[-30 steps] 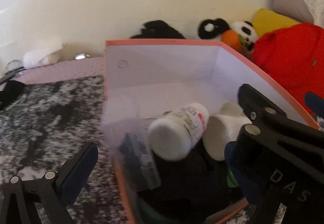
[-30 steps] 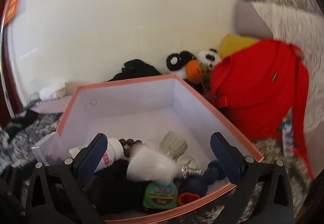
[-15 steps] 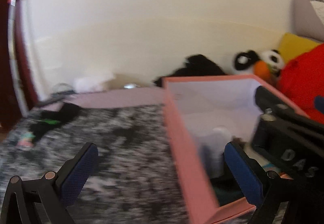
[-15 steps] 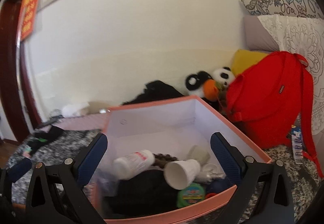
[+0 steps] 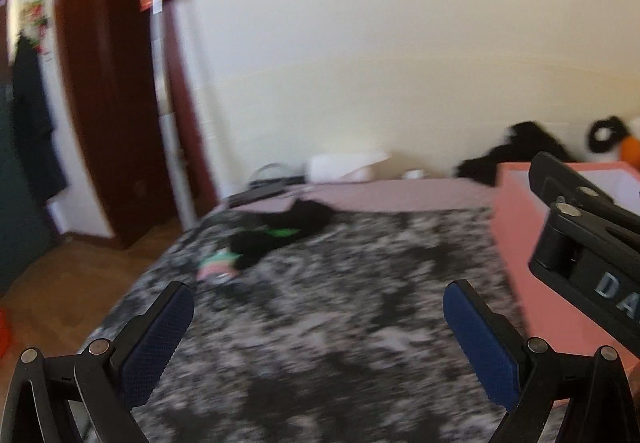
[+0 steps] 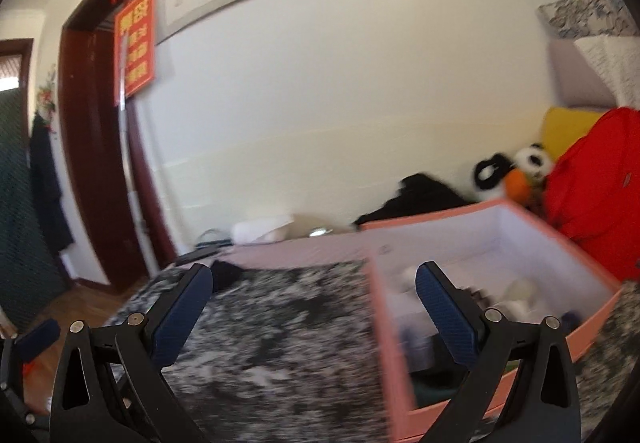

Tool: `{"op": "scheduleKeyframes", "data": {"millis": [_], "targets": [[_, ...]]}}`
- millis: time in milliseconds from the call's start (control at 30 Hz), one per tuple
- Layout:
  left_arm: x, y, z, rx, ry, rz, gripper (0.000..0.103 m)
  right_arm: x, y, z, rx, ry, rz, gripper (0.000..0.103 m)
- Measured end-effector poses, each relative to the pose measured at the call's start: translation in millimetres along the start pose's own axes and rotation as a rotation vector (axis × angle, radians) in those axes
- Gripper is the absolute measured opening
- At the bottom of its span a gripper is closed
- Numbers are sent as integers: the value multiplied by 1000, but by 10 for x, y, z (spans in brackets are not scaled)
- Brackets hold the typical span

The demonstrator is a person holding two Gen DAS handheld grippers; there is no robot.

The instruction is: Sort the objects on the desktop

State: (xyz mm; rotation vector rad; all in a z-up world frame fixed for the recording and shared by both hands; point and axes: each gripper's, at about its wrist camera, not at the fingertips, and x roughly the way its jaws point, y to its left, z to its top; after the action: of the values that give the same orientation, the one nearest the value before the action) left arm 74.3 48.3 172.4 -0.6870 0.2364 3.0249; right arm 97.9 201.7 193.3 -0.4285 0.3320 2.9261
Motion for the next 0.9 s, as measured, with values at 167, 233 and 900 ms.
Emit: {"op": "scheduleKeyframes", "data": {"millis": [167, 233, 900], "targets": [[271, 411, -209, -101, 57, 49, 103, 238, 477, -185, -55, 63, 56, 103], [450, 496, -293, -109, 103, 57, 103, 315, 665, -294, -119, 81, 60, 103], [572, 566, -349, -18, 83, 111, 103, 689, 557, -610, -82, 198, 55, 103]]}}
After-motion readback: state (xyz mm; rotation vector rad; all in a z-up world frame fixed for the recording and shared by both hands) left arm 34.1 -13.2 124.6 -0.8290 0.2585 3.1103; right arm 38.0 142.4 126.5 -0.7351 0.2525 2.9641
